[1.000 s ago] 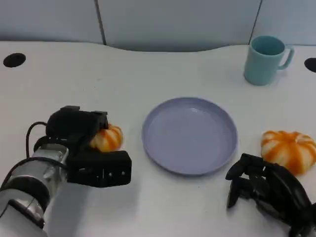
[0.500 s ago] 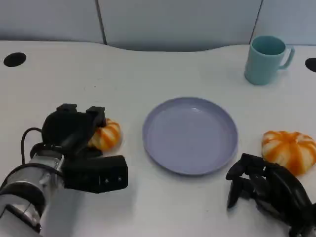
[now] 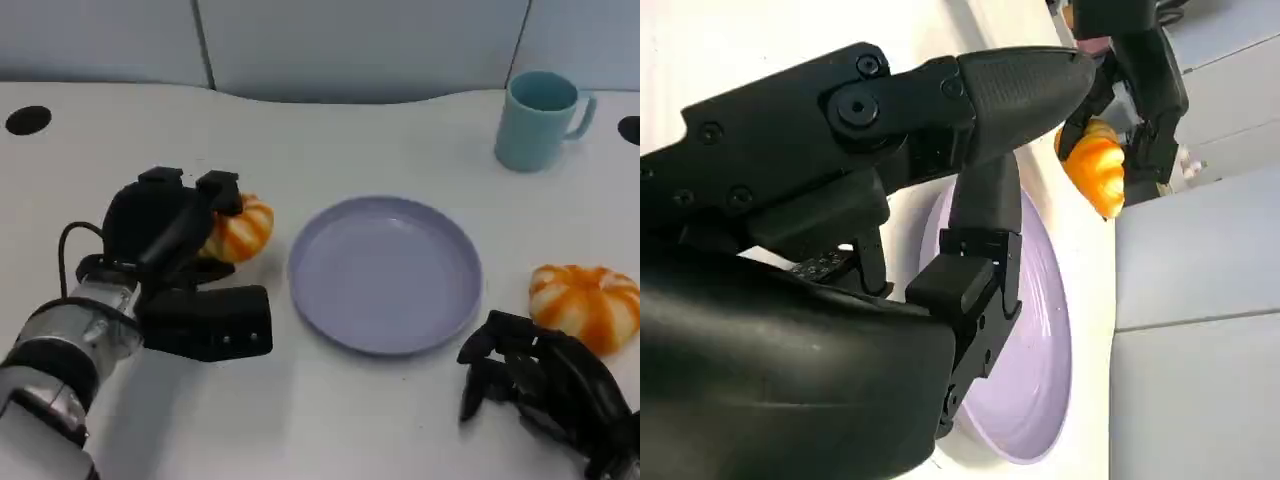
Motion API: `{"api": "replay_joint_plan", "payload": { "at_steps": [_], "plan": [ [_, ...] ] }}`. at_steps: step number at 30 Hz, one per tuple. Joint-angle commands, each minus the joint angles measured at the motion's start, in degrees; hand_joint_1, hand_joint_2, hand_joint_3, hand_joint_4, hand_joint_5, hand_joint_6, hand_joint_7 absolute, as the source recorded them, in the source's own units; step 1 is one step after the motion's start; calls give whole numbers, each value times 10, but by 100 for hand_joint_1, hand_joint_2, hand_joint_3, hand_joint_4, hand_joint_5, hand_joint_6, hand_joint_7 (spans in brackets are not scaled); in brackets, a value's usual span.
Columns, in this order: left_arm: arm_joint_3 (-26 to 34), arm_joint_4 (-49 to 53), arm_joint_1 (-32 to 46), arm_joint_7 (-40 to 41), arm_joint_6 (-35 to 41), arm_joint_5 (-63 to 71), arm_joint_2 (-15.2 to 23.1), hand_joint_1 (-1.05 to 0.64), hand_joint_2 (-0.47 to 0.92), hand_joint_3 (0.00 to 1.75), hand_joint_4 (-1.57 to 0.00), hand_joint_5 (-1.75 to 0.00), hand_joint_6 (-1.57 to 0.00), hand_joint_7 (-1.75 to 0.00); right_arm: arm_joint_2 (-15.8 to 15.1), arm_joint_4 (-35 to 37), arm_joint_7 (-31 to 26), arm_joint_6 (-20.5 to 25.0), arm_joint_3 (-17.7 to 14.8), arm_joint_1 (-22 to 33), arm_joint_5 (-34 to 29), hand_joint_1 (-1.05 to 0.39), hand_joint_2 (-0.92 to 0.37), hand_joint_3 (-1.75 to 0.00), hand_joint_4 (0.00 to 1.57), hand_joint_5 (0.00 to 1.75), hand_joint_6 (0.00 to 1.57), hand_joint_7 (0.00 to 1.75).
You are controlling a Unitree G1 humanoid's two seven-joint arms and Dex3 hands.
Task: Grasp the bread from the table and place it into the plate.
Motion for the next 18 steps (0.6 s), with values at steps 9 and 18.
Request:
{"api": "replay_joint_plan", "payload": {
  "at_steps": [9,18],
  "plan": [
    [17,-17,-35,-50,-95,-30,-32,-24,66,89,-88,-175,-69,-175,-1,-9,-4,14,0,20,2,-50,-92,-24,64,157,68,117],
    [12,-25,-50,-73,-125,-28,-52,-27,69,90,-89,-175,-72,-175,2,-12,-8,12,4,22,0,-52,-92,-24,65,159,69,120]
  ]
}}
